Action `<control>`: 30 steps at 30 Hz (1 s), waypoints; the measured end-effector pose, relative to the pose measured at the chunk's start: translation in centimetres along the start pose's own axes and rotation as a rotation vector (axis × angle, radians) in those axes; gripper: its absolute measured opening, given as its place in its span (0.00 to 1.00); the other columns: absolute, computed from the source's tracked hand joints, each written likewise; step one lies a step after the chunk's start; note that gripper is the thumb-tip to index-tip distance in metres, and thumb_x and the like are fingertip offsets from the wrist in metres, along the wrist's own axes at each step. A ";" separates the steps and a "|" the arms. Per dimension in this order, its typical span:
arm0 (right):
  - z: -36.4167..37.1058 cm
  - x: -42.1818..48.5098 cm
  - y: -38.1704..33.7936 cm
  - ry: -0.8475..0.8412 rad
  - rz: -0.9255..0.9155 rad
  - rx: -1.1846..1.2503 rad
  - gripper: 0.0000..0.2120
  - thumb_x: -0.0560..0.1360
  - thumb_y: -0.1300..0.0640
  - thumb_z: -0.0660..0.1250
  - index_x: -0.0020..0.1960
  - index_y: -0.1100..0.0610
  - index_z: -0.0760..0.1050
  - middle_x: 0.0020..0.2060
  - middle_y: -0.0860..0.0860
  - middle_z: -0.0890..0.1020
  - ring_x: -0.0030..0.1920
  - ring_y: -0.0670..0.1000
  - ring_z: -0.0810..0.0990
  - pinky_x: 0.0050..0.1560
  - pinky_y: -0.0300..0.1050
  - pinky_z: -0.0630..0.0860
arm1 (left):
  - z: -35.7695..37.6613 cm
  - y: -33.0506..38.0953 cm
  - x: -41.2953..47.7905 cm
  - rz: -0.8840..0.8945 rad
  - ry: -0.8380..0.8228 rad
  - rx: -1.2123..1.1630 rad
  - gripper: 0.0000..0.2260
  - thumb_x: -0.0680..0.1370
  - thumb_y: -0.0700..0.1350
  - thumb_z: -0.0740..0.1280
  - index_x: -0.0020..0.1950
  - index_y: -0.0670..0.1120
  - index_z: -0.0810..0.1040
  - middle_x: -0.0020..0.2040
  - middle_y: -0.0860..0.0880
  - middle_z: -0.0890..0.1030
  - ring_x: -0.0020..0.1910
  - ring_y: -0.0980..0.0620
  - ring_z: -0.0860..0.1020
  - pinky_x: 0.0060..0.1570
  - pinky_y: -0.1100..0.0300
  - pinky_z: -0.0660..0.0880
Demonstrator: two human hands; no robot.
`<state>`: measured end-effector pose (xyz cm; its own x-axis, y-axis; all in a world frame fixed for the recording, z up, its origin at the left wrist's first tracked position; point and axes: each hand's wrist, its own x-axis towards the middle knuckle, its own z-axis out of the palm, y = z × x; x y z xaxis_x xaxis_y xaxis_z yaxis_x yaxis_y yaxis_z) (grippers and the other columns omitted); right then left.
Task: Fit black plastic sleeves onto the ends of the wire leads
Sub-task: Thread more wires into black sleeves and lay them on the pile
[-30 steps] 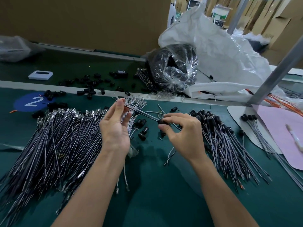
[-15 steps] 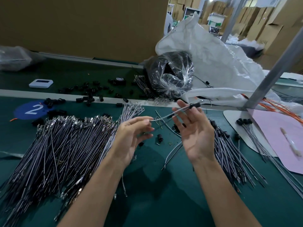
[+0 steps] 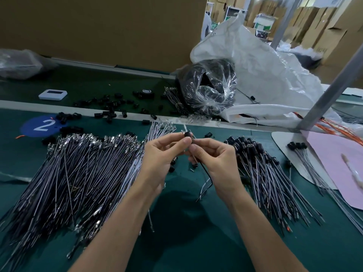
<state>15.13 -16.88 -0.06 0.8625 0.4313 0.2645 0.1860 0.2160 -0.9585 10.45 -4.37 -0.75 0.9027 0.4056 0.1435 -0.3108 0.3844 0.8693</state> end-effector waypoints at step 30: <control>0.6 -0.2 0.8 0.064 -0.136 -0.206 0.10 0.74 0.66 0.70 0.40 0.53 0.82 0.31 0.52 0.84 0.32 0.48 0.82 0.35 0.38 0.78 | 0.0 0.3 -0.2 0.125 0.054 -0.043 0.08 0.68 0.47 0.74 0.46 0.50 0.87 0.48 0.48 0.86 0.48 0.53 0.82 0.45 0.62 0.76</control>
<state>14.79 -16.26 -0.83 0.8500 0.3526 0.3913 0.3883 0.0822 -0.9178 10.15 -4.30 -0.51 0.8392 0.4963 0.2222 -0.4330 0.3629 0.8251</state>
